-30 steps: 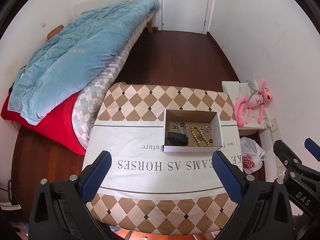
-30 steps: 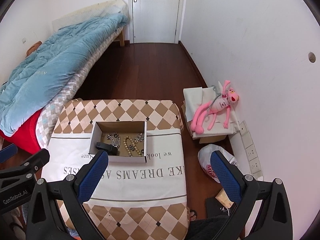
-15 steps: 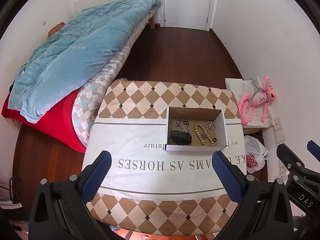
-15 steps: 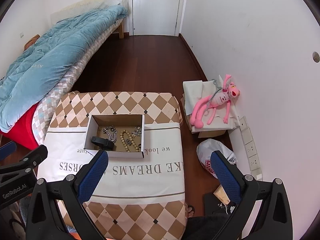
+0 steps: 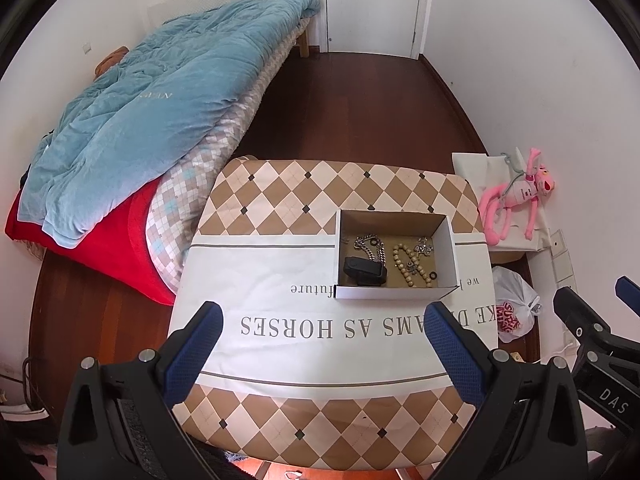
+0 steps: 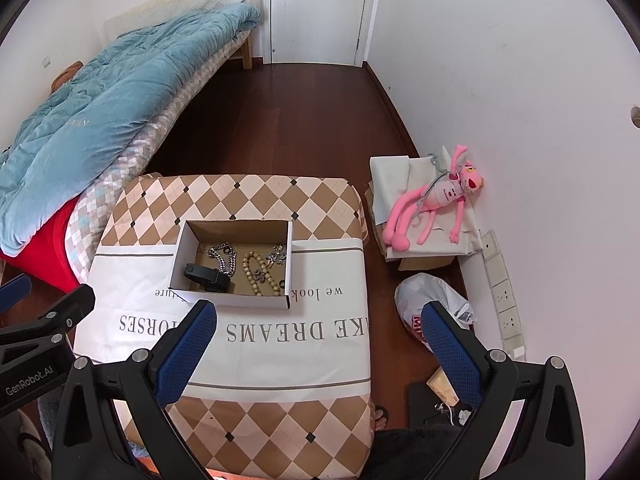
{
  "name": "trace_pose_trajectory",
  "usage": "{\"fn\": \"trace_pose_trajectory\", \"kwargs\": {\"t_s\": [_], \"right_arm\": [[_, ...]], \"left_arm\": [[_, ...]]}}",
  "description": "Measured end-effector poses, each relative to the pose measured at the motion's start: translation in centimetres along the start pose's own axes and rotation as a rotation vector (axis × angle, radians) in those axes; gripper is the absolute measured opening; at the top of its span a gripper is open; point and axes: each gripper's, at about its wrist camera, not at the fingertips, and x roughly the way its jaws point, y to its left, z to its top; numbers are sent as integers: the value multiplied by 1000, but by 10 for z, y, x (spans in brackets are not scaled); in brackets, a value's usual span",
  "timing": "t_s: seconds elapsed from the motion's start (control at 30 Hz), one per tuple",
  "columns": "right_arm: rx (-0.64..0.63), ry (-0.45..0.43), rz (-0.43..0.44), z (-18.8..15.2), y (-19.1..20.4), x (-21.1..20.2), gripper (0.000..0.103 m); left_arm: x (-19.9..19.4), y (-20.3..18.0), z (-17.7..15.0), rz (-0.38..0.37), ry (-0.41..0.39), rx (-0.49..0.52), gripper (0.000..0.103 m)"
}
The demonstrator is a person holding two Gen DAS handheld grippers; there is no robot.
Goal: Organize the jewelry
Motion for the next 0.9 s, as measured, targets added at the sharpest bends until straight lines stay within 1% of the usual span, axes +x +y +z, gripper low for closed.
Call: {"fn": "trace_pose_trajectory", "kwargs": {"t_s": [0.9], "right_arm": [[-9,3,9,3,1,1,103]], "left_arm": [[-3,0,2,-2,-6,2,103]]}}
